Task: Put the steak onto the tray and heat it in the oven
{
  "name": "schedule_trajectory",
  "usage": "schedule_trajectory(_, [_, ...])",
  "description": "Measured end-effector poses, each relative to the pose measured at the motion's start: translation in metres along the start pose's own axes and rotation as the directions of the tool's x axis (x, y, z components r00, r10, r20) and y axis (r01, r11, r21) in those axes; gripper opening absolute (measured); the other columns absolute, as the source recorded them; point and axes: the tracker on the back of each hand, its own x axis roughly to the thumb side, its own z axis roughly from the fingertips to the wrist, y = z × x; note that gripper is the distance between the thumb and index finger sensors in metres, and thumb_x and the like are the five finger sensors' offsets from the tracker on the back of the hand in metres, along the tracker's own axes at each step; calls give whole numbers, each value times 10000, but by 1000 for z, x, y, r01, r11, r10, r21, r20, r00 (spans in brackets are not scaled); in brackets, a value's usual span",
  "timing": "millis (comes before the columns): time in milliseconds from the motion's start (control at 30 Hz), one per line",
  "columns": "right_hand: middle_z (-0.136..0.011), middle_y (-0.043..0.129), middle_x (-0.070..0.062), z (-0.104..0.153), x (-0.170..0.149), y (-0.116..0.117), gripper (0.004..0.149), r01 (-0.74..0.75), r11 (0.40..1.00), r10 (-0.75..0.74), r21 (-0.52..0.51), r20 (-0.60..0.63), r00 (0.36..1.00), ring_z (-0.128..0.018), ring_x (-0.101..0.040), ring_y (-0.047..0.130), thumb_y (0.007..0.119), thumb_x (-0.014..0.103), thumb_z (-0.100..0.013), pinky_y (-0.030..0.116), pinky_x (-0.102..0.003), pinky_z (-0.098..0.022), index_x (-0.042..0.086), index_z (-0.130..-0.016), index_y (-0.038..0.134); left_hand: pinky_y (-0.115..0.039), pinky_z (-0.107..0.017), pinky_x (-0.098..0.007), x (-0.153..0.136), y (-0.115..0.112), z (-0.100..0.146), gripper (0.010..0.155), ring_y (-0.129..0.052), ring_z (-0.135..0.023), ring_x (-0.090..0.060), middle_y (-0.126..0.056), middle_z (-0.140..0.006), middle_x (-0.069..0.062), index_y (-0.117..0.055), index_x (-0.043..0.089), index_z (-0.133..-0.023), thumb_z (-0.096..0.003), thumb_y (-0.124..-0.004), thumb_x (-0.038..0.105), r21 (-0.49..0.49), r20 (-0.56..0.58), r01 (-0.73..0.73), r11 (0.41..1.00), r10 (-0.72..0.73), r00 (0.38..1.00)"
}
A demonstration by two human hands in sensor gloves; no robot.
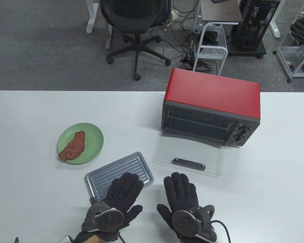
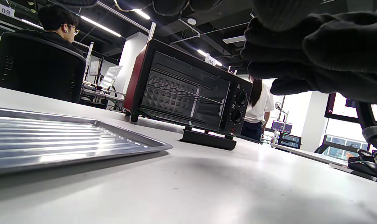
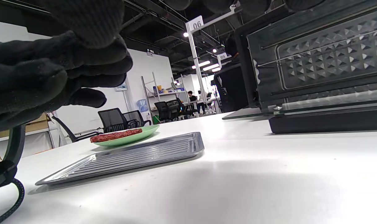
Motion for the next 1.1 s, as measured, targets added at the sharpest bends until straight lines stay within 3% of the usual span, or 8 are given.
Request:
schedule_trajectory(300, [-1160,277,-271,3,2,7,906,1,1000,-1,4,13,1000,-1033,-576,371,696,541,-492,451,-728,-665,77,-1145,271,-470,-708,-749,2,2,-2,802,-435,-1093,-481,-413,-1215,-174,-402,217,-1149,-471,-684,539,-14,-48,17,1000,-17,999])
schedule_trajectory(433, [-1157,296,-279,2,-1,5,902,4,1000,-4,-5,-3,1000,-1024,-583,405,693,538,-493,469,-724,-662,73,-1144,278,-581,-682,-701,-9,23,-2,756,-658,-948,-453,-612,-1109,-178,-529,217,-1124,-466,-717,538,74,-165,66,995,-53,985])
schedule_trajectory(567, [-1156,302,-282,2,-4,5,899,12,1000,-12,1,-15,1000,-1022,-582,415,692,537,-493,472,-724,-661,71,-1143,282,-621,-666,-681,-40,63,-2,584,-720,-878,-425,-678,-1034,-152,-661,245,-978,-470,-737,523,157,-325,119,980,-62,944])
schedule_trajectory(700, [-1154,315,-283,3,-6,2,898,28,1000,-28,-2,-18,999,-1021,-580,423,692,535,-493,475,-723,-660,66,-1142,285,-657,-640,-668,-96,106,0,529,-774,-822,-416,-745,-985,-146,-718,240,-947,-481,-745,489,241,-489,127,962,8,872])
schedule_trajectory(833, [-1155,325,-279,4,-5,0,889,50,999,-50,3,-13,999,-1016,-585,434,692,534,-494,482,-723,-657,72,-1144,299,-667,-634,-664,-154,125,0,504,-796,-805,-410,-772,-966,-138,-744,235,-926,-484,-750,478,216,-653,141,966,36,757])
schedule_trajectory(967, [-1155,330,-279,4,-5,0,888,52,999,-52,0,-11,999,-1017,-583,440,692,533,-495,485,-723,-657,70,-1144,301,-670,-640,-658,-197,127,-1,498,-805,-799,-402,-784,-961,-126,-752,240,-926,-487,-754,476,156,-765,119,981,43,643])
schedule_trajectory(1100, [-1154,336,-282,4,-6,0,887,55,998,-54,9,-19,998,-1015,-583,446,691,532,-495,488,-722,-656,67,-1144,305,-674,-644,-650,-233,114,-5,549,-807,-804,-401,-778,-977,-136,-717,234,-984,-492,-754,476,74,-853,57,996,33,521])
